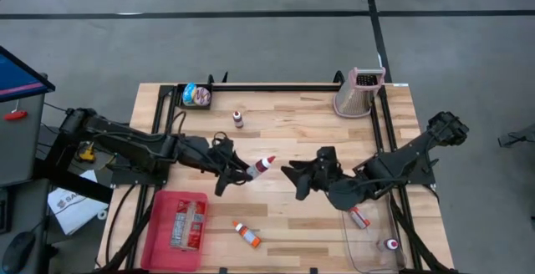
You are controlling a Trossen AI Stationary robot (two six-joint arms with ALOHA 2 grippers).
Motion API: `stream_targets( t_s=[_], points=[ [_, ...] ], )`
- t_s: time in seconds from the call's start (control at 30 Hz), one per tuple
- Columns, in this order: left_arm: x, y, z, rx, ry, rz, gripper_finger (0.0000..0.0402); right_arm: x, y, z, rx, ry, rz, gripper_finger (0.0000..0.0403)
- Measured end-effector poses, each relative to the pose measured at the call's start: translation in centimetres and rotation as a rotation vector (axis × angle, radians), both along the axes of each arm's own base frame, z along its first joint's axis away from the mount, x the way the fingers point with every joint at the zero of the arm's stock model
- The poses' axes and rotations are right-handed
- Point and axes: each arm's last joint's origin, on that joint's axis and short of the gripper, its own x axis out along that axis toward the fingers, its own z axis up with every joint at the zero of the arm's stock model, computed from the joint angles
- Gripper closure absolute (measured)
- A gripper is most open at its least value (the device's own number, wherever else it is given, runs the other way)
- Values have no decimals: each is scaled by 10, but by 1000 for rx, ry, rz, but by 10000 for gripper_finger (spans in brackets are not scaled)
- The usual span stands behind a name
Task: Pick & Place Food Item
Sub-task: Put the bottom red food coloring bottle into the transparent bin
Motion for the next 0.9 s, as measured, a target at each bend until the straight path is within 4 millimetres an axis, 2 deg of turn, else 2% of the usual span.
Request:
stream_targets(
  t_s=[0.2, 0.47, 0.9],
  points=[
    [14, -3, -1, -45, -84, 4, 271, 7, -6, 7, 10, -66, -26, 158],
    [19, -4, 7, -91, -183, 9, 271, 12, -16, 7, -3, -57, -56, 158],
    [23, 3, 16, -91, -205, 38, 271, 24, -38, 9, -48, -37, -41, 164]
  ],
)
